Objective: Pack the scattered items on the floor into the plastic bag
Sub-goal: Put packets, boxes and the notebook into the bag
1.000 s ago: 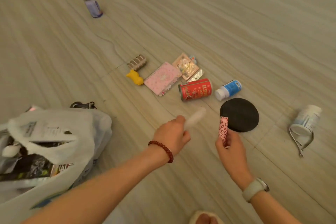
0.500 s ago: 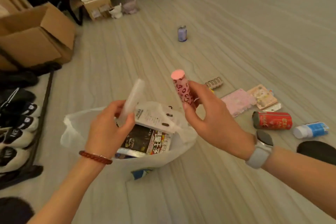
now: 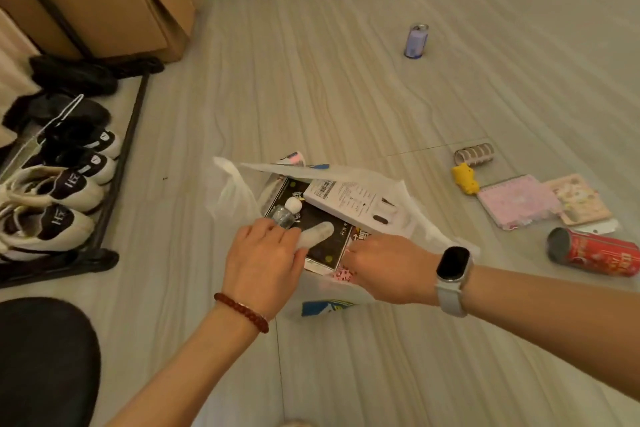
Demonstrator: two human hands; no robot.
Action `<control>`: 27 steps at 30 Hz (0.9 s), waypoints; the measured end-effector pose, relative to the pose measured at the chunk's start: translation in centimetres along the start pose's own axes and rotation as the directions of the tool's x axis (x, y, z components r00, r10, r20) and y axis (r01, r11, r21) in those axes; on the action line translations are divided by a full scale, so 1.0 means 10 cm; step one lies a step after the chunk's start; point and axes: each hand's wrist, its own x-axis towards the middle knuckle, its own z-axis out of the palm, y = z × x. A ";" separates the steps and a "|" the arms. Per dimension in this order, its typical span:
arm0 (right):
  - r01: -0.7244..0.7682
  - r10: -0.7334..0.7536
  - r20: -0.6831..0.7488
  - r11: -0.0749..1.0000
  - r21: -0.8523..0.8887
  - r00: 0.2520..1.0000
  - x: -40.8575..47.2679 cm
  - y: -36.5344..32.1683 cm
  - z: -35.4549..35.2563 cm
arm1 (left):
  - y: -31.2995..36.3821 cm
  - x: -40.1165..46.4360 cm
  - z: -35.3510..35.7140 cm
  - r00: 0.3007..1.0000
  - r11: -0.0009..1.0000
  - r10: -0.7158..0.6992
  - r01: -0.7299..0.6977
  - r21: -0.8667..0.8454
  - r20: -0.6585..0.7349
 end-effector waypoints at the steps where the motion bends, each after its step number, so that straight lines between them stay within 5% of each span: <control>1: 0.019 -0.020 0.049 0.999 0.032 0.999 -0.05 0.00 0.04 | 0.00 0.00 0.02 0.998 0.999 0.019 -0.021 0.038 0.052; 3: 0.035 -0.039 0.077 0.998 0.055 0.996 -0.18 0.00 0.11 | 0.05 -0.01 0.01 0.986 0.992 0.042 -0.060 0.111 0.163; 7: -0.030 0.039 -0.092 0.995 0.097 0.995 -0.31 0.09 0.09 | 0.02 -0.16 -0.03 0.982 0.970 0.004 -0.049 0.240 0.187; 11: -0.061 0.115 -0.151 0.946 0.319 0.982 -0.16 0.06 0.08 | -0.19 -0.27 0.07 0.967 0.974 -0.117 0.067 0.216 0.227; 16: -0.132 0.247 -0.134 0.818 0.560 0.960 0.25 -0.18 0.17 | -0.29 -0.35 0.13 0.992 0.991 -0.115 0.112 0.067 0.043; 22: -0.103 0.227 -0.143 0.805 0.584 0.963 0.42 -0.28 0.21 | -0.55 -0.53 0.34 0.970 0.971 0.120 -0.159 0.178 0.212; 27: -0.042 0.169 -0.145 0.778 0.627 0.975 0.37 -0.29 0.26 | -0.47 -0.57 0.47 0.950 0.977 0.159 -0.190 0.093 0.267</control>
